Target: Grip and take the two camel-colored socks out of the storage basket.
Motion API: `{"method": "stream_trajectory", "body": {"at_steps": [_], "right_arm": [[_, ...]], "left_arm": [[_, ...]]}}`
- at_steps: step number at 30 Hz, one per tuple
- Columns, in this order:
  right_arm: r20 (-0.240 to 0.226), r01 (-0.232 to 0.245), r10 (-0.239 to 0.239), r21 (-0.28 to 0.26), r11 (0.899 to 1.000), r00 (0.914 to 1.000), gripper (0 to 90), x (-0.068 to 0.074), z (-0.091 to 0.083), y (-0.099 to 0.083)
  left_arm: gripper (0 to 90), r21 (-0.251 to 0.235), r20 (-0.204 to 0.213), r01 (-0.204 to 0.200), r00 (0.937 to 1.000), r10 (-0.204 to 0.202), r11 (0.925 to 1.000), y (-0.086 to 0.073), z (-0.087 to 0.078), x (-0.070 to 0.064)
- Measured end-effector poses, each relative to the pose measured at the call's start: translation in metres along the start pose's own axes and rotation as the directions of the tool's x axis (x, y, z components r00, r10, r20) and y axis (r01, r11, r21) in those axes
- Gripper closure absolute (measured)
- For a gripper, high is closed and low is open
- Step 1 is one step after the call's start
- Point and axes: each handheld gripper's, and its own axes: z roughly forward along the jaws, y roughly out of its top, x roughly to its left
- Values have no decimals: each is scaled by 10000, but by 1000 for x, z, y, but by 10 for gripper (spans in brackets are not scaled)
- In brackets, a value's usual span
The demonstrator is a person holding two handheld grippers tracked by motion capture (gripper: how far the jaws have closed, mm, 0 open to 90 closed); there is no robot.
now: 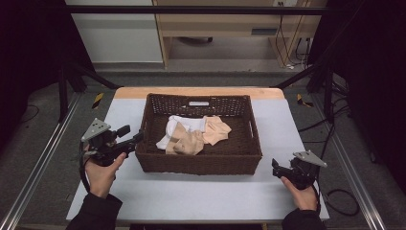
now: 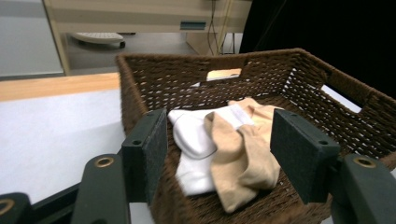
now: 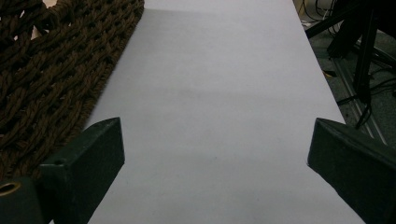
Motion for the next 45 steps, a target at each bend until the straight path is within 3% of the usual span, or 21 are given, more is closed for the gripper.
{"method": "stream_trajectory", "body": {"at_steps": [6,15,19,25,26,35,40,45], "right_arm": [[11,147,-147,-25,9999,9999,42,0,1,0],[67,91,-90,-121,9999,9999,42,-2,1,1],[12,33,-33,-239,9997,10000,42,-2,1,2],[18,75,-74,-221,9997,10000,42,-2,1,2],[1,53,-53,-242,9997,10000,42,-2,1,2],[68,150,-148,-215,9997,9999,42,-2,3,2],[68,128,-127,-207,9997,9999,42,-2,3,2],[67,149,-148,-223,9996,9999,42,-2,3,2]], "left_arm": [[367,-90,130,55,9999,-54,9999,14,11,-6],[372,84,-26,-378,9993,378,9993,36,35,-17],[384,-173,-96,-721,9974,720,9972,45,51,-26],[415,-275,-184,-842,9963,837,9961,51,73,-29],[424,-187,-172,-858,9962,855,9961,51,83,-30],[441,437,-339,-1059,9936,1074,9934,44,119,-29],[441,1140,-711,-1231,9887,1317,9858,34,140,-26],[432,1590,-812,-1359,9853,1502,9779,20,155,-24]]}}
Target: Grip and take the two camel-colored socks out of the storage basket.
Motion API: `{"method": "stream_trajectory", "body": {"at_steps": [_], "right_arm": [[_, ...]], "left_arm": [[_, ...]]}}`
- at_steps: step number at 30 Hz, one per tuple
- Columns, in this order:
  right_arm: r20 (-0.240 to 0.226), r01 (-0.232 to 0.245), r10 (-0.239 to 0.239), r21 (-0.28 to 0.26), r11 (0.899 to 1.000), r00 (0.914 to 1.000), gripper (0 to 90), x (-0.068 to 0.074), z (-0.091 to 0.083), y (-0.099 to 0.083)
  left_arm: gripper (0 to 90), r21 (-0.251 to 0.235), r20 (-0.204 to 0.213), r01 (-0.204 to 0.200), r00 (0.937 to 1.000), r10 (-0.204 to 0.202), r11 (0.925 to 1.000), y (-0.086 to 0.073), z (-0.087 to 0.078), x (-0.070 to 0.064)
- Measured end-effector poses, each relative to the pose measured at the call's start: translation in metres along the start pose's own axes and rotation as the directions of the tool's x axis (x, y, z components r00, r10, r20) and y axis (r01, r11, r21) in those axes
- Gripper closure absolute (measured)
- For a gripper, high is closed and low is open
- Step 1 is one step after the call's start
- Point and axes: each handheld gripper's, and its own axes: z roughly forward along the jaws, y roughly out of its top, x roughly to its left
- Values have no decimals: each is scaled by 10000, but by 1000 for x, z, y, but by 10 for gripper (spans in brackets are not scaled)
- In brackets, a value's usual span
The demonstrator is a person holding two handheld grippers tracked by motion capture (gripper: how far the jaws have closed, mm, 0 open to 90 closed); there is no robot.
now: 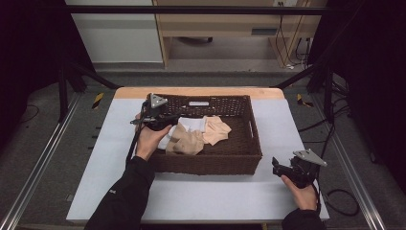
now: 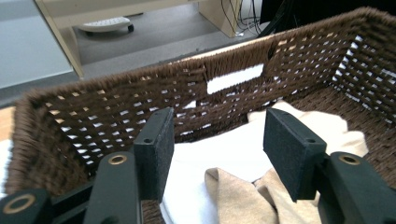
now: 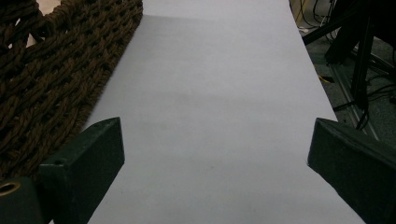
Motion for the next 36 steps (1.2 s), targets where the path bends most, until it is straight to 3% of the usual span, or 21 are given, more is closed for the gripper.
{"method": "stream_trajectory", "body": {"at_steps": [4,7,14,21,30,35,36], "right_arm": [[-3,-16,16,69,10000,10000,42,0,0,0],[19,29,-29,74,10000,10000,42,1,1,0],[20,61,-61,98,9999,10000,42,1,2,0],[-11,110,-110,127,9999,9999,42,2,2,-1],[-35,117,-117,147,9998,9999,42,2,3,-1],[-32,105,-104,138,9998,9999,42,2,2,-1],[-38,103,-103,140,9998,9999,42,2,2,-1]], "left_arm": [[422,276,42,-98,9999,97,9996,-6,8,-1],[422,786,248,-246,9994,227,9966,-14,16,-3],[437,1241,238,-260,9994,232,9919,-19,22,-3],[431,1948,26,-473,9989,477,9797,-24,28,-4],[362,2342,448,-470,9983,375,9711,-31,37,-3],[367,2846,553,-603,9974,464,9568,-35,41,-3],[379,2846,553,-603,9974,464,9568,-35,41,-3]]}}
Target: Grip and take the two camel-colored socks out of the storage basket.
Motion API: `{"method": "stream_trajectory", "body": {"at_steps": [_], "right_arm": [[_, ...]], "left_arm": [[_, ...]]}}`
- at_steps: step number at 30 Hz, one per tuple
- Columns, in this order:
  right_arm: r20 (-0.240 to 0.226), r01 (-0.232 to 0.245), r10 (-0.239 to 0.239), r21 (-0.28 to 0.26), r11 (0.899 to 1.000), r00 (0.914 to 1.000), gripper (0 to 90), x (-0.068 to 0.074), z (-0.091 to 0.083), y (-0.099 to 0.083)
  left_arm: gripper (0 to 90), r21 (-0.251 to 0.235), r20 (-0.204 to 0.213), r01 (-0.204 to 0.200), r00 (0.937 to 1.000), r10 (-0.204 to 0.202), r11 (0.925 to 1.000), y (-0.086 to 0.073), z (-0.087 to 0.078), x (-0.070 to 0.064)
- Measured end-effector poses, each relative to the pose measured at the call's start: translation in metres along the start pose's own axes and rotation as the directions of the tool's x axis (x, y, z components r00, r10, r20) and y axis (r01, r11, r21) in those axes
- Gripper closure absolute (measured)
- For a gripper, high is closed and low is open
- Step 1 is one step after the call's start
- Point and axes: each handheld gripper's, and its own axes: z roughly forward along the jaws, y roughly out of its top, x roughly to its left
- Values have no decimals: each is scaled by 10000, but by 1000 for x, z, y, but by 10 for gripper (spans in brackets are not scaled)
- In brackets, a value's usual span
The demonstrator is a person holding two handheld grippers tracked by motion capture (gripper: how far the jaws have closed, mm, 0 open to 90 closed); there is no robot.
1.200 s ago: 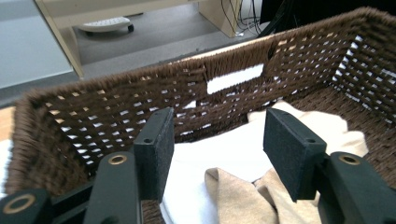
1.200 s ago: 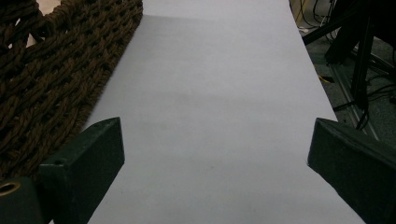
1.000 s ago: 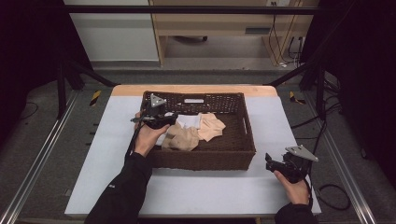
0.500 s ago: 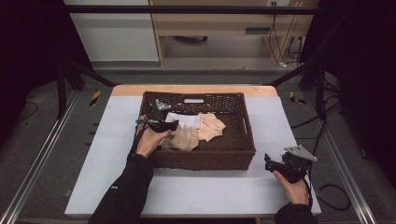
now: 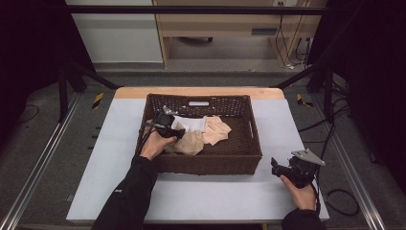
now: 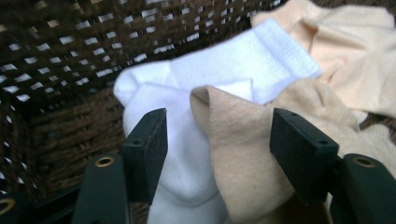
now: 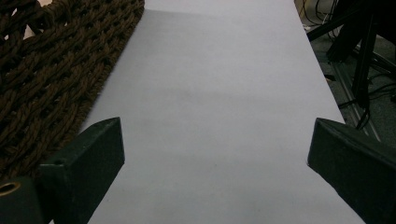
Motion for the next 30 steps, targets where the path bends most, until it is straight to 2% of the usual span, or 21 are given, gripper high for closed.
{"method": "stream_trajectory", "body": {"at_steps": [4,5,6,7,13,17,22,25,30], "right_arm": [[13,-8,8,-7,10000,10000,42,0,0,0],[17,-13,13,-8,10000,10000,42,0,0,0],[13,-11,11,-4,10000,10000,42,0,0,0],[15,1,-1,3,10000,10000,42,0,0,0],[15,-14,14,-5,10000,10000,42,0,0,0],[9,-61,61,-4,10000,10000,42,0,-1,0],[47,-91,91,-77,9999,9999,43,-1,-2,0],[65,-85,85,-74,9999,9999,43,-1,-2,0],[120,-56,57,-124,9999,9999,43,-2,-3,0]], "left_arm": [[498,299,219,144,9996,-150,9995,-1,1,-1],[498,382,286,166,9994,-177,9991,-1,1,-1],[578,485,386,170,9991,-189,9987,-1,1,-2],[611,684,474,98,9988,-130,9976,-1,0,-3],[800,1079,517,62,9986,-118,9941,-1,-1,-4],[872,1194,522,157,9984,-221,9927,0,-3,-5],[882,1085,525,169,9984,-227,9940,1,-7,-6],[883,791,486,174,9986,-213,9967,1,-10,-6],[885,20,482,295,9984,-296,9996,2,-17,-4]]}}
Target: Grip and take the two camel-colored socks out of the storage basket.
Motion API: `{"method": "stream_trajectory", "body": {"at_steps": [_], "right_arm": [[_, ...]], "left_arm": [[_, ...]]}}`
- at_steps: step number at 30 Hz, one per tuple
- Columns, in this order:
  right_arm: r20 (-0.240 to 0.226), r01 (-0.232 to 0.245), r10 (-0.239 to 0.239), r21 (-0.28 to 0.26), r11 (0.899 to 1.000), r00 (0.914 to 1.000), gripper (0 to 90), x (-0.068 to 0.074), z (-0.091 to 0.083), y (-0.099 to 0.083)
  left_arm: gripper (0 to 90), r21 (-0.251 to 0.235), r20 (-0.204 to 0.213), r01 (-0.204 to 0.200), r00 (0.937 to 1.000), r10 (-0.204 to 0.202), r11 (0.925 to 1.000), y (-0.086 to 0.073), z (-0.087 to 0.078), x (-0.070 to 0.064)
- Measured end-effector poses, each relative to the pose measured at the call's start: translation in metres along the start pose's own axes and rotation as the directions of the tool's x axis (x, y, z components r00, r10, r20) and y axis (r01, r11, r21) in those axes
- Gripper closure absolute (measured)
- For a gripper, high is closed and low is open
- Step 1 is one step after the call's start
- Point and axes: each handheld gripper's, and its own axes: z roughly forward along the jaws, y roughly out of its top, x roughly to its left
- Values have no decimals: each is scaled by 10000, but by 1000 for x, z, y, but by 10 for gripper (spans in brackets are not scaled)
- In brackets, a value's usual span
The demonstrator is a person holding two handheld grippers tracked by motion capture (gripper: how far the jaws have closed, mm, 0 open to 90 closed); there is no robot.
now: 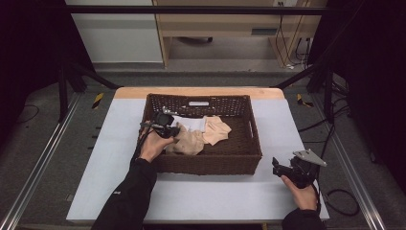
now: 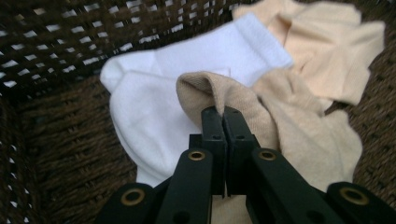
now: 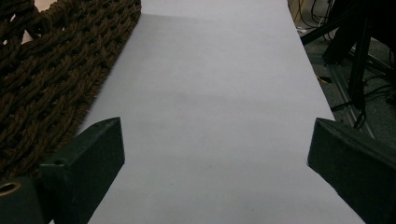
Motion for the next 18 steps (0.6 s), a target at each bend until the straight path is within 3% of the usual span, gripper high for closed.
{"method": "stream_trajectory", "body": {"at_steps": [11,18], "right_arm": [[36,14,-14,-50,10000,10000,43,0,0,0],[11,33,-33,2,10000,10000,44,0,0,0]], "left_arm": [[886,-801,-261,108,9996,-129,9967,1,-9,1],[888,-1629,-334,-18,9994,-37,9866,1,-17,-1]]}}
